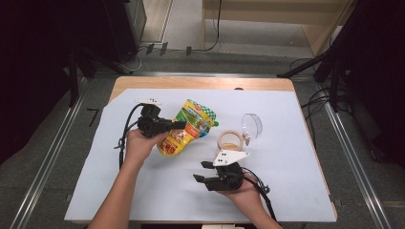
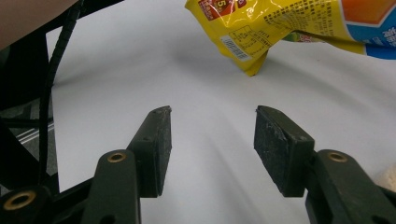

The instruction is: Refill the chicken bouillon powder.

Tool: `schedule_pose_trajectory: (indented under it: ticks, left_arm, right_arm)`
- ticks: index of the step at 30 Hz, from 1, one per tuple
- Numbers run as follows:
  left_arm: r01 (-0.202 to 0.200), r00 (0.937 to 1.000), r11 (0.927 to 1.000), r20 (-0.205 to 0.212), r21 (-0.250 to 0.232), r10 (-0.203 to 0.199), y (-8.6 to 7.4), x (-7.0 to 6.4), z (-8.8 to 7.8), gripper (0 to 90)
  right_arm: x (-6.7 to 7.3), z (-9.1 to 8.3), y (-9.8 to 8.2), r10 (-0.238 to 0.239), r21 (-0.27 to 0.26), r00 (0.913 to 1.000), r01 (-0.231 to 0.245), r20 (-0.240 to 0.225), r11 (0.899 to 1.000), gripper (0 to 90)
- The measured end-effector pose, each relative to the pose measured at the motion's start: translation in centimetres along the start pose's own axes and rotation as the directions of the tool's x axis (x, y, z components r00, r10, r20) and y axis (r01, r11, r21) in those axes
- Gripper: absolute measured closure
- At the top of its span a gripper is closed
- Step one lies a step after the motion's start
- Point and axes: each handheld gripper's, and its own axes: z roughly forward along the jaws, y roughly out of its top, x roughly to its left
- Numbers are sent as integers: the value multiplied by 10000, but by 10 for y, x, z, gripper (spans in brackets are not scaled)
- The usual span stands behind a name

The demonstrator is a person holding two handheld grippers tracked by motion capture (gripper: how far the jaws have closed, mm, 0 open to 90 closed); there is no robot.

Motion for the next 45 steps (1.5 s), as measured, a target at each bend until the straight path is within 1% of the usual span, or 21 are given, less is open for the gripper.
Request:
schedule_pose_trajectory:
  ticks: [3, 5, 14, 18, 21, 23, 27, 29, 34, 36, 39, 42, 45]
  left_arm:
    - [-67, 9999, 10000, -102, 57, 67, -1, -2, -4, 883]
    - [-86, 9999, 10000, -89, 39, 86, -3, -2, -7, 883]
    - [21, 10000, 10000, -67, -52, -22, -12, -3, -24, 878]
    - [-143, 9998, 9999, -159, -79, 142, -17, -6, -32, 875]
    - [-162, 9997, 9998, -185, -144, 159, -22, -6, -38, 874]
    - [-127, 9998, 9998, -132, -173, 124, -25, -6, -42, 874]
    - [-63, 9997, 9994, -238, -346, 55, -32, -5, -51, 871]
    - [28, 9998, 9993, -178, -381, -35, -36, -5, -54, 871]
    - [-86, 9998, 9994, -191, -349, 79, -43, -7, -60, 870]
    - [-65, 9999, 9994, -129, -344, 60, -46, -9, -63, 868]
    - [-118, 9998, 9993, -161, -350, 112, -51, -10, -67, 865]
    - [-114, 9997, 9994, -212, -312, 108, -56, -12, -71, 858]
    - [-27, 9999, 9995, -153, -306, 22, -59, -13, -73, 849]
  right_arm:
    - [-1, 0, 1, -35, -4, 10000, 35, 22, 10000, 476]
    - [-1, 0, 1, -1, 6, 10000, 1, 31, 10000, 476]
    - [-2, 2, 2, -109, 66, 9999, 109, 83, 9999, 476]
    - [-1, 3, 2, -188, 103, 9998, 188, 79, 9998, 477]
    - [-1, 4, 2, -226, 144, 9997, 224, 94, 9996, 477]
    - [-1, 5, 2, -219, 175, 9997, 218, 77, 9996, 477]
    - [-1, 6, 3, -280, 167, 9996, 279, 66, 9995, 477]
    - [-1, 6, 3, -288, 168, 9996, 286, 75, 9994, 477]
    - [0, 8, 3, -364, 234, 9993, 362, 98, 9991, 478]
    - [1, 8, 3, -400, 242, 9992, 398, 90, 9989, 477]
    - [1, 8, 4, -437, 212, 9990, 435, 121, 9988, 478]
    - [0, 7, 4, -407, 191, 9991, 405, 98, 9990, 478]
    - [0, 8, 4, -440, 206, 9990, 438, 90, 9988, 478]
